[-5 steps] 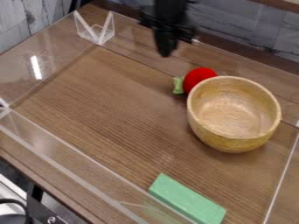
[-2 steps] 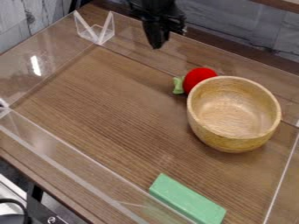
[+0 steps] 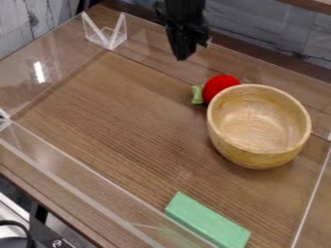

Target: Move the red fruit to the left side of the table

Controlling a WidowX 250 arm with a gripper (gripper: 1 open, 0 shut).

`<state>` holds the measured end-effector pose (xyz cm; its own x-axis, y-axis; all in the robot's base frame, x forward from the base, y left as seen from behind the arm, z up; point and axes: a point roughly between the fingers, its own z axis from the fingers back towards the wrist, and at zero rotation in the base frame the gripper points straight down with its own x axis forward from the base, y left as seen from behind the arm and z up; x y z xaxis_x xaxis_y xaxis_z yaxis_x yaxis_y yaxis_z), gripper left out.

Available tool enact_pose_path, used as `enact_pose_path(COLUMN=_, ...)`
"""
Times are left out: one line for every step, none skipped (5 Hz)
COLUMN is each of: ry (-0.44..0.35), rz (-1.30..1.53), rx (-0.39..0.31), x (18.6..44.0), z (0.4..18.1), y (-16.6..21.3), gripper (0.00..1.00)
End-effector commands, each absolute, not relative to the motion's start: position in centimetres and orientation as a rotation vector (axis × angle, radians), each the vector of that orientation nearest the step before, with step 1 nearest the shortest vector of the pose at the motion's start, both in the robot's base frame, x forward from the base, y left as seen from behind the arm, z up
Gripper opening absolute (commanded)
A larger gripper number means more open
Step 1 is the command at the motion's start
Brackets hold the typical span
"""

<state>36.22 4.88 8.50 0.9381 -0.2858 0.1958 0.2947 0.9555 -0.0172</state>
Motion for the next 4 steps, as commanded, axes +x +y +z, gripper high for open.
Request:
enact_pose_path(ry=-0.267, rz=-0.326, rx=-0.028, x=37.3, z=10.4, y=5.4, gripper=0.00)
enact_pose_path(ry=-0.275, rz=-0.293, rx=-0.021, x=36.6, z=11.5, y=3.6, gripper=0.00)
enact_pose_path(ry=-0.285, rz=-0.257, rx=-0.014, x=35.9, z=12.7, y=1.8, gripper=0.00)
enact_pose_path(ry=-0.301, rz=-0.276, rx=-0.016, x=35.6, z=13.7, y=1.9, gripper=0.00)
